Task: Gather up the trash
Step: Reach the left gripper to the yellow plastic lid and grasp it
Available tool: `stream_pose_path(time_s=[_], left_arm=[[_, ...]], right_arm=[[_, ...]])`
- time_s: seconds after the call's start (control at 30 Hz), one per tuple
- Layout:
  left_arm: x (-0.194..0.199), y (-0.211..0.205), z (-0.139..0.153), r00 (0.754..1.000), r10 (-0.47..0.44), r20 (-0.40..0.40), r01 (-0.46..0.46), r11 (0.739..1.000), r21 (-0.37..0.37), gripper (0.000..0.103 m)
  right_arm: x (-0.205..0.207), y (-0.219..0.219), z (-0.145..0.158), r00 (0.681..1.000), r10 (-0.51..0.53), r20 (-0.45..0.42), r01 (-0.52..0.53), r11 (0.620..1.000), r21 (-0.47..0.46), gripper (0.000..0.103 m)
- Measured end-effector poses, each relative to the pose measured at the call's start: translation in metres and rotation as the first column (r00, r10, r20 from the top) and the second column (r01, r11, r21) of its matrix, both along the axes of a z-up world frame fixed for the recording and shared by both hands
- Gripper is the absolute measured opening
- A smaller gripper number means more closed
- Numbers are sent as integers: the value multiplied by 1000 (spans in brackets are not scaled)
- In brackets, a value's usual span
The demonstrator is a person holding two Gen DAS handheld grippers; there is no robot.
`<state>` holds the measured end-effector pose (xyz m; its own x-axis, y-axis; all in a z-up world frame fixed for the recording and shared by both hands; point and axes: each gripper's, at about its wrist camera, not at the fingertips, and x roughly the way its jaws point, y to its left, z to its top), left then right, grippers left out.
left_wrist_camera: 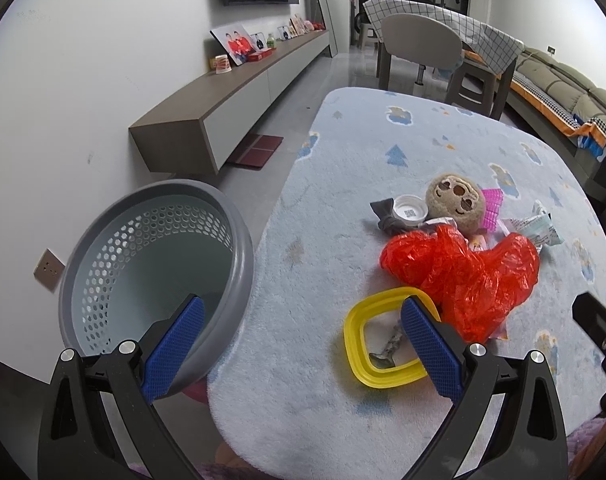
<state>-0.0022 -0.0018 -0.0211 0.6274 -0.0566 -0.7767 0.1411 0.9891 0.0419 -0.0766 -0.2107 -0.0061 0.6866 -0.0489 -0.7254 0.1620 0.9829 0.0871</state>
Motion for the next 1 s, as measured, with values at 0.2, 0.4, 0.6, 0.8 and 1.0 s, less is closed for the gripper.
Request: stream_pose_path(time_s=[0.2, 0.4, 0.6, 0.8, 1.0], left_arm=[[-13, -9, -14, 999, -45, -26, 45, 999, -2, 97], [-17, -20, -29, 994, -82, -69, 82, 997, -6, 97], [-11, -27, -34, 991, -99, -93, 96, 995, -37, 97], [-2, -34, -51, 980, -117, -162, 107, 992, -74, 97], [5, -41, -56, 978, -121, -171, 109, 991, -78, 97]], right_arm=[[-2, -11, 1, 1000, -8, 8, 8, 1000, 24, 94], [-4, -16, 2, 1000, -7, 14, 7, 999, 48, 94], [-5, -17, 3, 1000, -6, 16, 6, 999, 54, 94], [-4, -18, 3, 1000, -6, 15, 5, 998, 67, 94], [-3, -19, 3, 1000, -6, 15, 5, 998, 70, 94]])
